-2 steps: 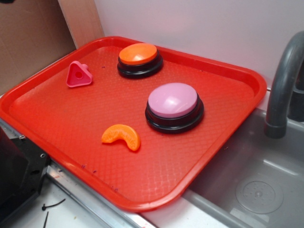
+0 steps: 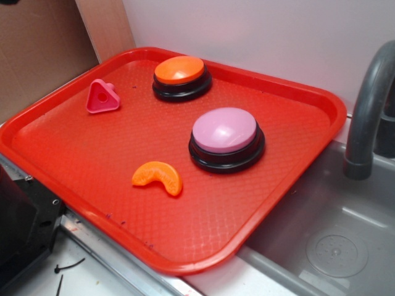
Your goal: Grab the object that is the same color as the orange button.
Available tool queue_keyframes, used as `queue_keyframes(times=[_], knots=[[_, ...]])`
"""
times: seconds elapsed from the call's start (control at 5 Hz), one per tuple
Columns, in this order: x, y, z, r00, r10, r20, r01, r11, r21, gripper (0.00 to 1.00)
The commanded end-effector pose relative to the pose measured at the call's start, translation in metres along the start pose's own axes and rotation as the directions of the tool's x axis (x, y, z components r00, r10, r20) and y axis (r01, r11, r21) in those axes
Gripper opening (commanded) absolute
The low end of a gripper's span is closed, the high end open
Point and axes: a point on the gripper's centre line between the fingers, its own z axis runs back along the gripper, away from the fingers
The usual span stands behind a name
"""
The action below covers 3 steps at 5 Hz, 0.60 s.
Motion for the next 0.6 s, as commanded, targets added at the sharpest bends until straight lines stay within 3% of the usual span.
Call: queue_keyframes(times=[0.0, 0.2, 0.4], knots=[[0.012, -0.026, -0.033, 0.962, -0.274, -0.015, 0.274, 0.954, 0.125, 1.00], [0.019, -0.030, -0.076, 0.875, -0.484, 0.014, 0.478, 0.868, 0.133, 1.00], [0.021, -0.031, -0.115, 0.777, -0.617, 0.126, 0.603, 0.787, 0.132, 1.00]])
